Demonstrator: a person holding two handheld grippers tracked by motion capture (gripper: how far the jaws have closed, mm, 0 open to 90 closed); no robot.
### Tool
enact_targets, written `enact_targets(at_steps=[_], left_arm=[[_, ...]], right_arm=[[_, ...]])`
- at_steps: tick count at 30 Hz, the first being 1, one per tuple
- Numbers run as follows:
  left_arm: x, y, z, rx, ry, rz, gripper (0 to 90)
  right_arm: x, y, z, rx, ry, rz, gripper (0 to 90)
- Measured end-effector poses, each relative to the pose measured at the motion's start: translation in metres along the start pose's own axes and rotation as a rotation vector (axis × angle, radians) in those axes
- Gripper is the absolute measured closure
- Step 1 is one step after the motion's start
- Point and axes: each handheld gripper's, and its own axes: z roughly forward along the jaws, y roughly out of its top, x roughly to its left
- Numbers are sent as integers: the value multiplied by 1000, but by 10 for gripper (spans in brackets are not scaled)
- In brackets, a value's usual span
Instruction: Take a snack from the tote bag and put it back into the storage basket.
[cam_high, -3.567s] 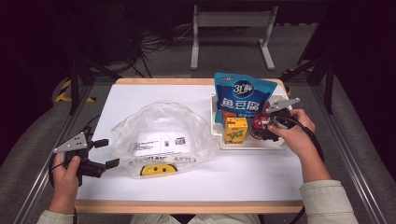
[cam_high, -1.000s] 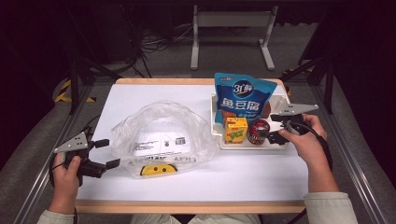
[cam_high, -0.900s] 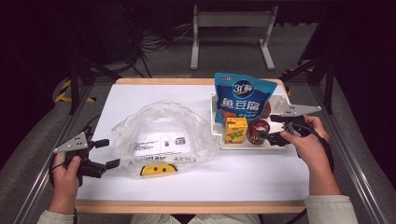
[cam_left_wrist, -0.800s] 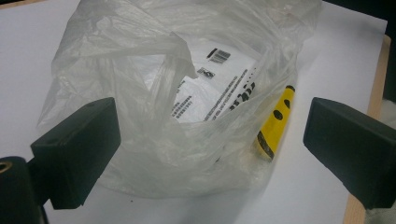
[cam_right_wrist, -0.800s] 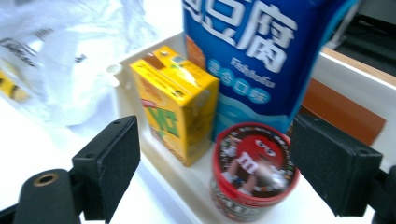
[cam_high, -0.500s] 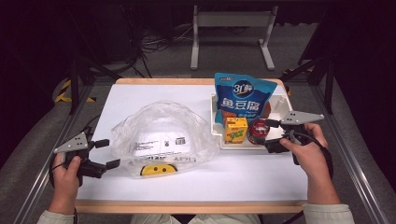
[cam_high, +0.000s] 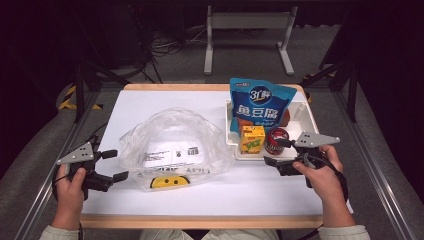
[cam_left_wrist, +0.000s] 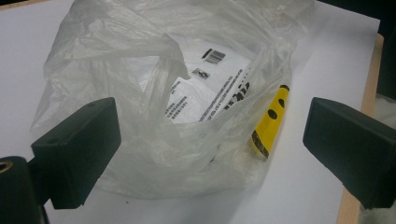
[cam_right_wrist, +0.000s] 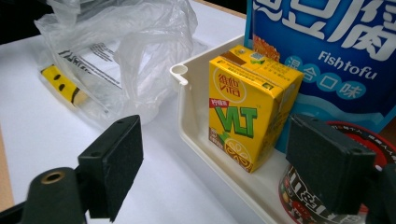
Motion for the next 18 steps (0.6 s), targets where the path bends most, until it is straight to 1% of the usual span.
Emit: enact_targets(at_steps=[2,4,8,11,14,18], left_arm=[[0,0,0,1,-5,5,47],[0,0,-1,2,-8,17,47],[0,0,-1,-1,-11,16,47],[0,0,-1,-2,-14,19,48],[0,1,-1,-1,-13,25,48],[-1,0,0,0,-19,17,49]], right_arm=[[2,-4,4,8,-6,0,198],[4,-7,7,19,14,8,199],[6,-11,13,38,25,5,199],[6,-15,16,52,21,3,199],[6,-19,20,68,28,11,199],[8,-23,23,78,23,6,198]])
